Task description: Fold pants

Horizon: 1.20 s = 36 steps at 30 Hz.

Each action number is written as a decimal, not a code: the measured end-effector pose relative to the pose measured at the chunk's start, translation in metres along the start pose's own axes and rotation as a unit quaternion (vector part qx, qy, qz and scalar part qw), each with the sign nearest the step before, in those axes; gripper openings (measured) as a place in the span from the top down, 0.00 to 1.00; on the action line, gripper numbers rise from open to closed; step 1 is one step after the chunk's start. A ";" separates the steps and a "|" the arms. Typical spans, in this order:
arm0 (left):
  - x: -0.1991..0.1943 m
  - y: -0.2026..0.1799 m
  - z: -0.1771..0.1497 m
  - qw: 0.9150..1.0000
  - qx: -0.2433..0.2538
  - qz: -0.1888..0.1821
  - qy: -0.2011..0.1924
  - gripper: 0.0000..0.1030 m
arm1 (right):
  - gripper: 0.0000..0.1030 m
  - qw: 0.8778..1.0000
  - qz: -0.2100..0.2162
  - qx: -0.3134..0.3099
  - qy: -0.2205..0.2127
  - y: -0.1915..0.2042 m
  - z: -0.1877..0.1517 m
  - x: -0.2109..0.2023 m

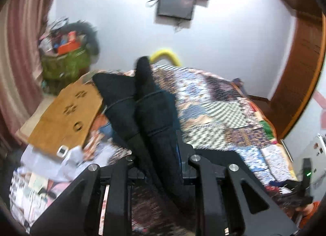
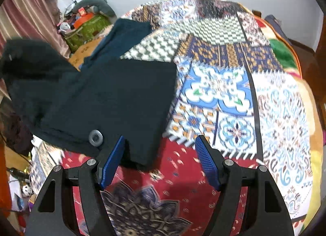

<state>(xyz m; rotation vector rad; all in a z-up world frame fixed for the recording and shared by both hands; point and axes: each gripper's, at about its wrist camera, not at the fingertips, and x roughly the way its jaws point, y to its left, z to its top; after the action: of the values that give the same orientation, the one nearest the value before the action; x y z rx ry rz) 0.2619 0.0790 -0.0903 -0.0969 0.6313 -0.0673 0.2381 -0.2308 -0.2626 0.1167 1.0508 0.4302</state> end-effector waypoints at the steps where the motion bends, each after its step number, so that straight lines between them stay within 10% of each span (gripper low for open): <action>1: 0.002 -0.012 0.005 1.000 0.008 -0.008 -0.002 0.82 | 0.34 1.000 0.005 0.001 0.002 -0.001 -0.001 0.002; 13: 0.063 -0.139 0.000 0.986 0.053 -0.138 0.070 0.84 | 0.34 0.999 0.042 0.014 -0.003 -0.011 -0.008 0.002; 22: 0.091 -0.189 -0.054 0.967 0.137 -0.144 0.157 0.81 | 0.34 0.998 0.051 0.019 -0.004 -0.013 -0.009 0.002; 29: 0.081 -0.196 -0.064 0.961 0.133 -0.163 0.178 0.26 | 0.34 0.999 0.042 0.015 -0.011 -0.009 -0.014 -0.003; 36: 0.059 -0.174 -0.037 0.976 0.140 -0.116 0.118 0.08 | 0.34 0.999 0.038 0.019 -0.018 -0.005 -0.018 -0.010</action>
<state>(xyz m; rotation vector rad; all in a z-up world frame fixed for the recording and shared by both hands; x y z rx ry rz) 0.2821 -0.1023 -0.1351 0.1123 0.8390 -0.3962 0.2200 -0.2408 -0.2648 0.1994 1.0212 0.4756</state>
